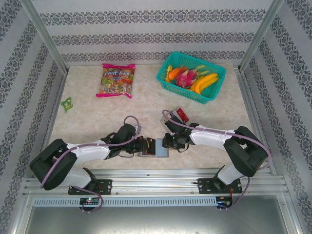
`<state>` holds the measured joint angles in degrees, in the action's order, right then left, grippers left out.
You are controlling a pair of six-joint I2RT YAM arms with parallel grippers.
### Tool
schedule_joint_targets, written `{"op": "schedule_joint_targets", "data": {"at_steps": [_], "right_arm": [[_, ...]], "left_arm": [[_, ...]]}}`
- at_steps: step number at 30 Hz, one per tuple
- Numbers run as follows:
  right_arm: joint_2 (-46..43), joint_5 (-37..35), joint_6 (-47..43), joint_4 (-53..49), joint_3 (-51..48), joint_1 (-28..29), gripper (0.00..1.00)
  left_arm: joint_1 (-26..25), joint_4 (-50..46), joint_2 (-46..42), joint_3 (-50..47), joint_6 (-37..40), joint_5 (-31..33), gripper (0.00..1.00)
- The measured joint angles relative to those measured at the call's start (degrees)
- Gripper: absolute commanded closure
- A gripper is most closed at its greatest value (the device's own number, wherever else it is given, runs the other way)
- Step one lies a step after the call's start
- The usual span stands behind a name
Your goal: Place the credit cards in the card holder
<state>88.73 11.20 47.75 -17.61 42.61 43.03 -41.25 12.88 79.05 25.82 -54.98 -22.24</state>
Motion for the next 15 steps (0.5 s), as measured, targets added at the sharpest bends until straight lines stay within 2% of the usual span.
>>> {"op": "schedule_joint_targets", "data": {"at_steps": [15], "right_arm": [[0.4, 0.0, 0.3, 0.2, 0.0, 0.0, 0.74]], "left_arm": [[-0.3, 0.8, 4.6, 1.1, 0.3, 0.1, 1.0]]}}
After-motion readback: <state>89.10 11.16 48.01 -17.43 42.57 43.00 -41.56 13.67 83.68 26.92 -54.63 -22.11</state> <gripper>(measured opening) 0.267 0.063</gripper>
